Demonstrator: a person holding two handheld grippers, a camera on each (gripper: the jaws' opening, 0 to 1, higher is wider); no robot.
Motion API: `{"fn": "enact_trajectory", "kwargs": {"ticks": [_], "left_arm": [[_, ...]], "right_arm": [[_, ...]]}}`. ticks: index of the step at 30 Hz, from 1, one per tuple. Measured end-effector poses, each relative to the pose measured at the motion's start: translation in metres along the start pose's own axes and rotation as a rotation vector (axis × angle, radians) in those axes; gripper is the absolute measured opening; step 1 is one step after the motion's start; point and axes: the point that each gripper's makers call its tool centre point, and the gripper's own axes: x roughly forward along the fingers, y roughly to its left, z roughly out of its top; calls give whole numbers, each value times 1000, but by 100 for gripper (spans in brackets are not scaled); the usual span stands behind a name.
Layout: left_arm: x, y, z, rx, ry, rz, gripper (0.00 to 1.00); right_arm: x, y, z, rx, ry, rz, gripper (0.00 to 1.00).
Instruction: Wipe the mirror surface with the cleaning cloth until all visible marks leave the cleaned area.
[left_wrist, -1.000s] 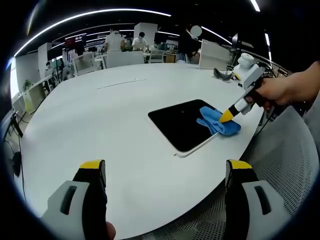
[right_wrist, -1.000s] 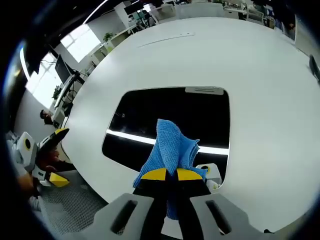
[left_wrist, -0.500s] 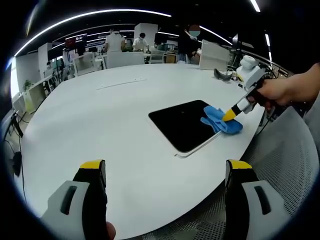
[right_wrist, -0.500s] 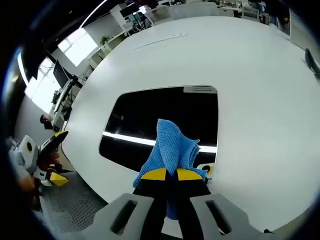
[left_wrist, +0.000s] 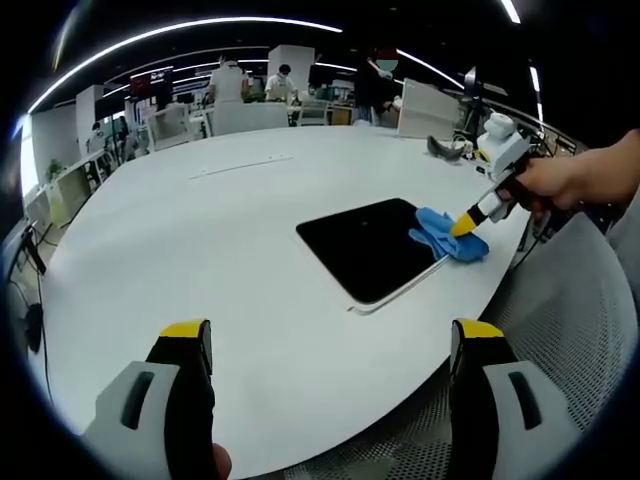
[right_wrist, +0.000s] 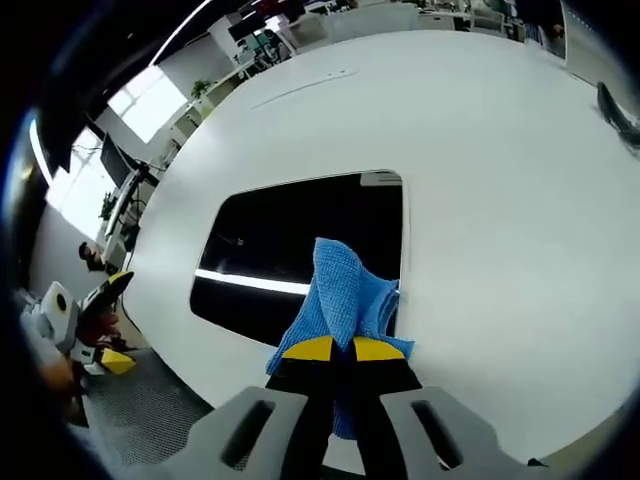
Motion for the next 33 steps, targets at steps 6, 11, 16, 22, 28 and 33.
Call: {"fn": "enact_trajectory", "kwargs": {"ticks": [6, 11, 16, 22, 28, 33], "left_arm": [[0, 0, 0, 2, -3, -4, 98], [0, 0, 0, -5, -4, -7, 98], [0, -1, 0, -2, 2, -8, 98], [1, -2, -1, 0, 6, -10, 98], [1, -1, -2, 2, 11, -5, 98], [1, -2, -1, 4, 12, -10, 98]], "right_arm": [[-3, -6, -1, 9, -7, -11, 0], [-6, -16, -1, 16, -12, -22, 0], [-9, -22, -2, 23, -11, -33, 0], [-8, -24, -2, 26, -7, -36, 0], [-7, -18, 3, 4, -1, -41, 0], [0, -20, 15, -2, -5, -57, 0]]}}
